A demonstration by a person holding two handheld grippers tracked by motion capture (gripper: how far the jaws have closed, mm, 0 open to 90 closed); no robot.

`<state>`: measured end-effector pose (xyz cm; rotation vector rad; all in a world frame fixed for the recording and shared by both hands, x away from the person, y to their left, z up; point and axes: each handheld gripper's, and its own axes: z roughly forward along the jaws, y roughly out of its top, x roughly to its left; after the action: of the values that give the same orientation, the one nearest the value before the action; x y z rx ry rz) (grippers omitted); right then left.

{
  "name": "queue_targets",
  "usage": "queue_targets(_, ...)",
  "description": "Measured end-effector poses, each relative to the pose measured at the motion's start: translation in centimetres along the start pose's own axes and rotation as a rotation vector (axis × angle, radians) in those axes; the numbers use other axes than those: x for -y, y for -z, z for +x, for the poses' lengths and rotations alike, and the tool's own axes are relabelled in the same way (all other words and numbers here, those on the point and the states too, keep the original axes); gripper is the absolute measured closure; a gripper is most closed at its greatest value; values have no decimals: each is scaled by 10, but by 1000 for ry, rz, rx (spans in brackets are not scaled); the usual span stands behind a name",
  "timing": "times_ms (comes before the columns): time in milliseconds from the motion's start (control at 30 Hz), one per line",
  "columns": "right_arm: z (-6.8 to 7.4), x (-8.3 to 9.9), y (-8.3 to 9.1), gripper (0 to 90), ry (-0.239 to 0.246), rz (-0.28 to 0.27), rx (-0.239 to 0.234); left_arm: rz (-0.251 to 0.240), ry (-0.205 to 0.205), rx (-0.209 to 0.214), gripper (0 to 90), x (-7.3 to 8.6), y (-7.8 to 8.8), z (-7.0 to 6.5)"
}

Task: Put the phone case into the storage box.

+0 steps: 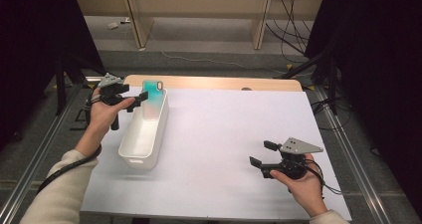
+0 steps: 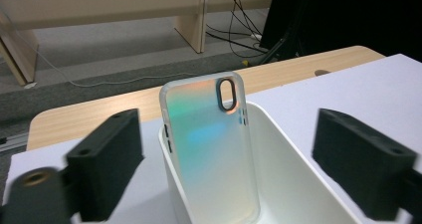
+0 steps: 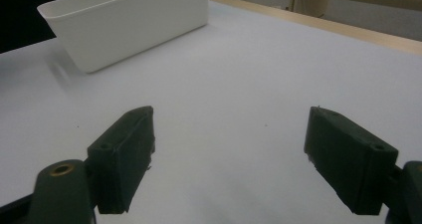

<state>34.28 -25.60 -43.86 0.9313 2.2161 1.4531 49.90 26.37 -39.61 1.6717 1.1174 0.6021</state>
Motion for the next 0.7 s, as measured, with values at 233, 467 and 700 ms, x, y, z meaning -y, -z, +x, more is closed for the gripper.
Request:
queue_targets(233,1,-1,2,208,-8,20,5,-5,-16,11,15,3,12,-13)
queue_targets(467,1,-1,1,206,6,-3,3,-13,-38,38,14,11,22,-27)
queue_targets(700,1,-1,1,206,-6,-1,2,-12,-55,72,17,19,32,-40)
